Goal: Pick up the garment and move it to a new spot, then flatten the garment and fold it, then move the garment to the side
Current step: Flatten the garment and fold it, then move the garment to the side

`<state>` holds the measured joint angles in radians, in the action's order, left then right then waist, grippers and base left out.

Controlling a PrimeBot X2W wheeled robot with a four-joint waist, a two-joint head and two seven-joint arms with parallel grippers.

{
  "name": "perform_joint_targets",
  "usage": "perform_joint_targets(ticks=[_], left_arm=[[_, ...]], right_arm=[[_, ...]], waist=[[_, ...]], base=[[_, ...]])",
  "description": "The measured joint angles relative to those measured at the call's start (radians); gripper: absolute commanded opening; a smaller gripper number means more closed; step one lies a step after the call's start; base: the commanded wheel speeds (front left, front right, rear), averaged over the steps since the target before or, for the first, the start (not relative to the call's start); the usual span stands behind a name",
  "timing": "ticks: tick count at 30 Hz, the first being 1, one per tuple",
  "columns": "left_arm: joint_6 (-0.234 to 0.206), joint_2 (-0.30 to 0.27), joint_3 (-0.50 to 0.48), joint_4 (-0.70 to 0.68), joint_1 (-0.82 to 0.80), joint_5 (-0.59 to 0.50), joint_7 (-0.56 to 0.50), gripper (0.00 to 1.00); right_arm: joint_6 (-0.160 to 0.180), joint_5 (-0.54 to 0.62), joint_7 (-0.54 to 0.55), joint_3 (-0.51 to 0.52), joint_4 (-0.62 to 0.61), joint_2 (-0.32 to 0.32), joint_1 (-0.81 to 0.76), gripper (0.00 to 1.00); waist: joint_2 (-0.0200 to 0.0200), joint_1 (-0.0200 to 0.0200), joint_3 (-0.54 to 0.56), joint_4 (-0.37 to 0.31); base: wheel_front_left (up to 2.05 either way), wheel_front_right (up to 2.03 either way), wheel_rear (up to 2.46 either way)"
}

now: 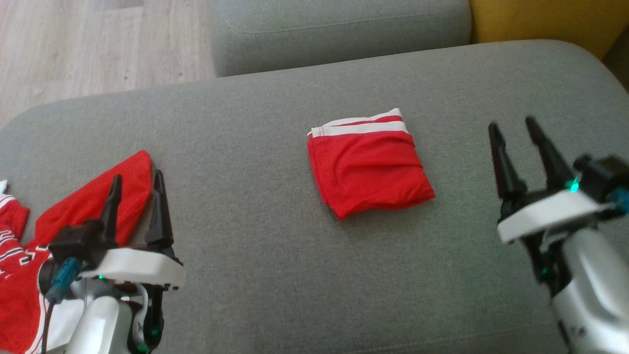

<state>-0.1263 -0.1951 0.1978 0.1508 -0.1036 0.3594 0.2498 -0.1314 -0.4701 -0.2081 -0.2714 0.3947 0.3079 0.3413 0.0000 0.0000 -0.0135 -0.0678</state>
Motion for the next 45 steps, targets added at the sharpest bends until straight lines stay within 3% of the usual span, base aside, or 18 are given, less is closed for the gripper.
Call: perform_joint_targets(ticks=[8, 17, 22, 33, 41, 45], left_arm=[[0.042, 0.044, -0.055, 0.048, 0.016, -0.065, 0.004, 1.00], [0.089, 0.080, -0.085, 0.072, 0.016, -0.111, 0.004, 1.00], [0.118, 0.102, -0.085, 0.085, -0.006, -0.131, 0.004, 1.00], [0.168, 0.137, -0.075, 0.096, -0.101, -0.150, 0.004, 1.00], [0.179, 0.144, -0.072, 0.112, -0.134, -0.156, 0.004, 1.00], [0.180, 0.147, -0.073, 0.116, -0.134, -0.156, 0.004, 1.00]], right_arm=[[0.000, 0.124, -0.022, 0.107, 0.025, -0.106, -0.094, 1.00], [0.000, 0.164, -0.001, 0.118, 0.035, -0.113, -0.085, 1.00], [0.000, 0.151, 0.080, 0.109, 0.098, -0.110, -0.011, 1.00], [0.000, 0.082, 0.293, 0.094, 0.431, -0.102, 0.356, 1.00], [0.000, 0.038, 0.558, 0.124, 0.703, -0.106, 0.461, 1.00], [0.000, 0.004, 0.580, 0.141, 0.733, -0.108, 0.493, 1.00]], waist=[[0.0000, 0.0000, -0.018, 0.019], [0.0000, 0.0000, -0.025, 0.035], [0.0000, 0.0000, -0.048, 0.053], [0.0000, 0.0001, -0.142, 0.147], [0.0000, 0.0001, -0.193, 0.221], [0.0000, 0.0000, -0.202, 0.239]], base=[[0.00, 0.00, 0.00], [0.00, 0.00, 0.00], [0.00, 0.00, 0.00], [0.00, 0.00, 0.00], [0.00, 0.00, 0.00], [0.00, 0.00, 0.00]])
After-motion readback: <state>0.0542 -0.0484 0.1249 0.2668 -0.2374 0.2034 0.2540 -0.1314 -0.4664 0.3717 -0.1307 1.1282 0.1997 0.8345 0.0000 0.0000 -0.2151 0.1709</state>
